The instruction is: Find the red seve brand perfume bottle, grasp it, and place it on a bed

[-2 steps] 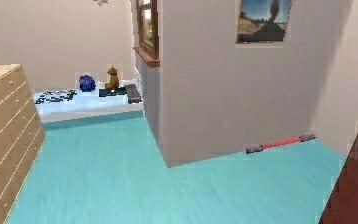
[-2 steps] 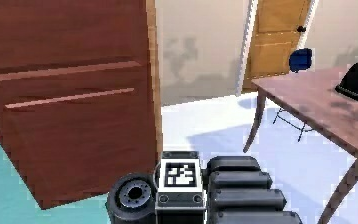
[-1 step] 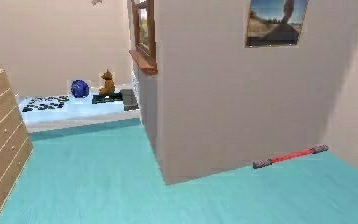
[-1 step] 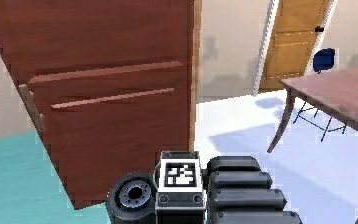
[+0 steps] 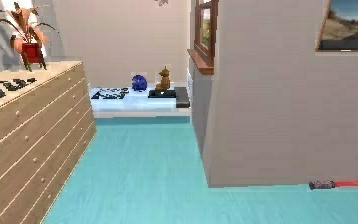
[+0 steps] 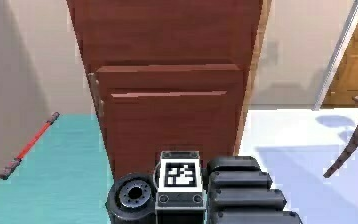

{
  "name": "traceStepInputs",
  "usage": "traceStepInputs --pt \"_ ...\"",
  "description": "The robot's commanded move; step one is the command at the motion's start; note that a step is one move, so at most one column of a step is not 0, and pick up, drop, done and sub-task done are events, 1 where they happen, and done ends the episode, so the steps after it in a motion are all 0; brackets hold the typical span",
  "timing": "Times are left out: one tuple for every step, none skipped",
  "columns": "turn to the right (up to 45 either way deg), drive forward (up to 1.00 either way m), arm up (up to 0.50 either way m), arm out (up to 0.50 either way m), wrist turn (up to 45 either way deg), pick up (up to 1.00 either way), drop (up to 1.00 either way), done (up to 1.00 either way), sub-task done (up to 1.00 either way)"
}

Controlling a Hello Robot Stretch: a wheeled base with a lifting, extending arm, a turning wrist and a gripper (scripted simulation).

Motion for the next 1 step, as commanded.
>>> traceStepInputs --pt "0.0 0.45 0.0 0.0 0.0 0.0 0.0 0.0 0.0"
